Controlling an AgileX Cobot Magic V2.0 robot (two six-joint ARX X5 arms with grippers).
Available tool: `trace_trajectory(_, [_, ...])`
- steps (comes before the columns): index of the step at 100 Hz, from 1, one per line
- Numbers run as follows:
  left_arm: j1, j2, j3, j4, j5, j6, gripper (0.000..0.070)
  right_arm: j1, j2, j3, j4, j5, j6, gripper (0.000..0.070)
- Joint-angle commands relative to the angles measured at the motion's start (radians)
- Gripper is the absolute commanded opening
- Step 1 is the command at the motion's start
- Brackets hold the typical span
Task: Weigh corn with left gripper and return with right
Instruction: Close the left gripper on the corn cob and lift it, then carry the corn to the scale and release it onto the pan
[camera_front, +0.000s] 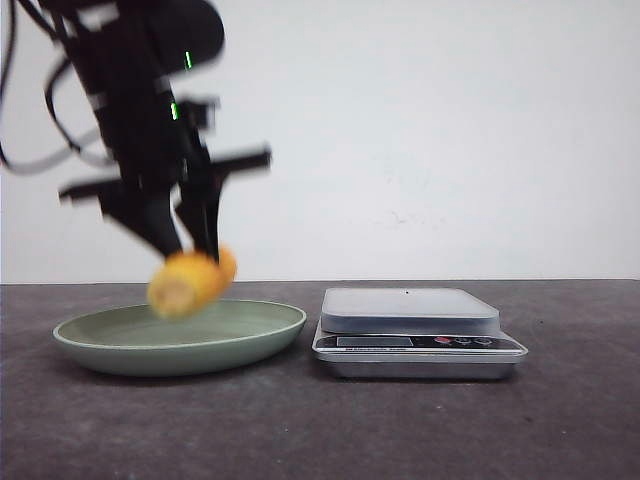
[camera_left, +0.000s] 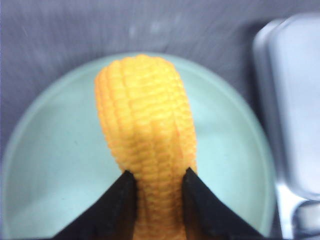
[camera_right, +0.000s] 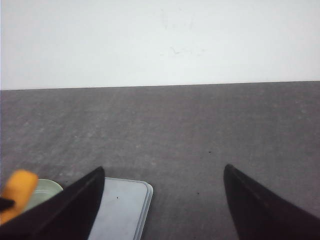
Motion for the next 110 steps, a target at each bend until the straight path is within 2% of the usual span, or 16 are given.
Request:
trace_trajectory(1, [-0.026, -0.014, 0.07, -0.026, 0.005, 0.05, 0.0003, 0.002, 0.006, 0.023, 0.006, 0.001, -0.008, 0.0481])
trace_trajectory(13, [-0.071, -0.019, 0.159, -0.059, 0.001, 0.052, 0.0004, 0.002, 0.006, 0.023, 0.007, 0.0, -0.007, 0.0481])
trace_trajectory(32, [-0.161, 0.028, 0.224, 0.043, -0.053, -0.006, 0.0007, 0.002, 0.006, 0.023, 0.006, 0.0, -0.008, 0.0481])
trace_trajectory(55, [-0.235, 0.184, 0.308, 0.092, -0.056, -0.055, 0.0007, 0.002, 0.003, 0.023, -0.01, 0.0, -0.008, 0.0481])
trace_trajectory(74, [-0.253, 0.301, 0.37, 0.104, -0.055, -0.08, 0.0007, 0.002, 0.004, 0.023, -0.024, 0.0, -0.008, 0.0481])
trace_trajectory(110, [-0.263, 0.41, 0.371, 0.138, -0.045, -0.132, 0.0007, 0.002, 0.004, 0.023, -0.03, 0.001, -0.008, 0.0481])
